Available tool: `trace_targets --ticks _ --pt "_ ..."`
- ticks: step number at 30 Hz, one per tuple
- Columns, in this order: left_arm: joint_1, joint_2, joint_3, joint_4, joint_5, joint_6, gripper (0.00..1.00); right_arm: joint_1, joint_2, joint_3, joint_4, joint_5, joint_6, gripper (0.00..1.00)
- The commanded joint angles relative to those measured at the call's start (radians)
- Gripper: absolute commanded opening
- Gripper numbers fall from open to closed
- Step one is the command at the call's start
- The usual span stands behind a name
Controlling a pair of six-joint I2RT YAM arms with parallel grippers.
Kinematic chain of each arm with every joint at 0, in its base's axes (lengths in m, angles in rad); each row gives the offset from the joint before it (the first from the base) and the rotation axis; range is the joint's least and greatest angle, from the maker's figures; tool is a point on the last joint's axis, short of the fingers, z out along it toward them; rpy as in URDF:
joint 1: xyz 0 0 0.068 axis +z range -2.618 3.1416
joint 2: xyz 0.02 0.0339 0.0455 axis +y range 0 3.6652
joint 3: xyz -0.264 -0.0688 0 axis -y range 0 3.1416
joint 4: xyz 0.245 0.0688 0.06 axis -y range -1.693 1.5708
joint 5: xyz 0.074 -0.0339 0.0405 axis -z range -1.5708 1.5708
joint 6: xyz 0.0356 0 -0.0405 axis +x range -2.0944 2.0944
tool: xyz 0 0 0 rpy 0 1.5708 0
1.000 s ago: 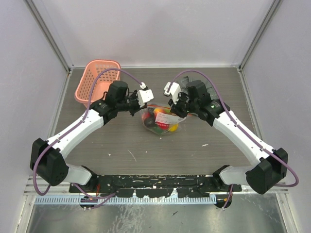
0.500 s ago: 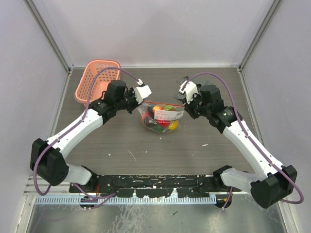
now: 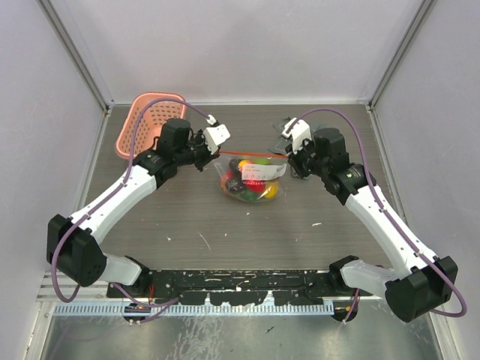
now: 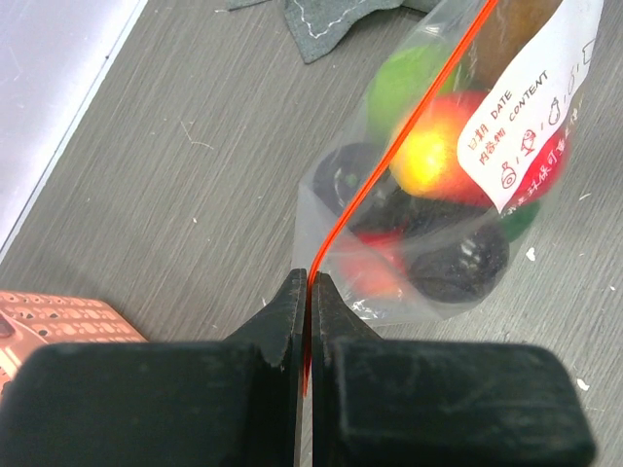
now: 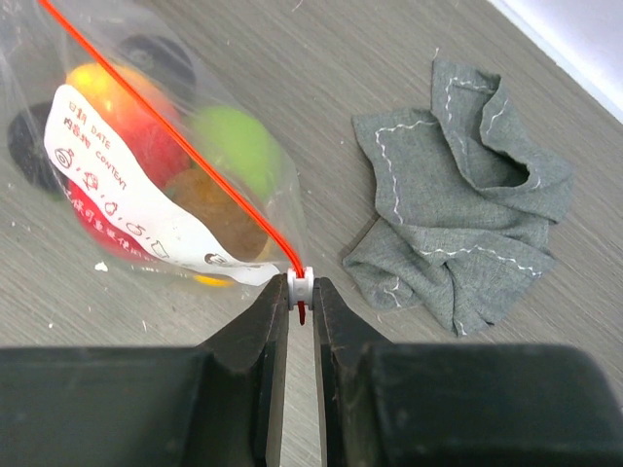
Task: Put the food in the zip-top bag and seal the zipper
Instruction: Zip the zipper food storage bag at the center of the board, then place the zipper food storage bag at the center of the board.
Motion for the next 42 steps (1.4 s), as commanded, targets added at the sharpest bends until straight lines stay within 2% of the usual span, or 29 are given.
trace_targets --ticks 1,4,7,10,13,19,25,31,33,36,37,42 --pt "0.021 -0.012 0.041 0.117 -0.008 0.018 0.00 -0.018 -0.010 0.044 0.201 0.039 0.048 0.00" --pt "0.020 0.060 0.173 0.068 -0.014 0.061 0.00 -0.017 0.033 0.069 0.330 0.031 0.031 0.00" --pt "0.021 0.101 0.228 0.063 -0.034 0.048 0.00 -0.017 0.100 0.132 0.317 0.060 0.020 0.00" --pt "0.021 0.083 0.142 0.198 -0.065 -0.002 0.00 -0.017 0.105 0.095 0.333 0.079 0.035 0.01" --pt "0.017 0.048 0.059 0.202 -0.030 -0.012 0.00 -0.017 0.074 0.015 0.337 0.042 0.056 0.02" --pt "0.007 -0.070 -0.133 0.095 0.101 -0.024 0.00 -0.018 0.002 -0.110 0.220 -0.125 0.087 0.04" --pt "-0.029 -0.161 -0.218 -0.104 0.146 -0.071 0.04 -0.018 -0.011 -0.193 0.070 -0.300 0.203 0.09" --pt "-0.067 -0.223 -0.297 -0.165 0.176 -0.165 0.11 -0.017 -0.092 -0.330 0.110 -0.409 0.342 0.14" --pt "-0.068 -0.242 -0.323 -0.157 0.181 -0.196 0.20 -0.017 -0.121 -0.353 0.131 -0.398 0.347 0.19" --pt "-0.068 -0.265 -0.331 -0.148 0.171 -0.233 0.46 -0.017 -0.143 -0.343 0.146 -0.345 0.342 0.31" --pt "-0.068 -0.272 -0.328 -0.143 0.156 -0.245 0.52 -0.017 -0.146 -0.329 0.146 -0.326 0.340 0.34" --pt "-0.061 -0.288 -0.272 -0.119 -0.016 -0.337 0.67 -0.017 -0.161 -0.247 0.138 -0.154 0.345 0.53"
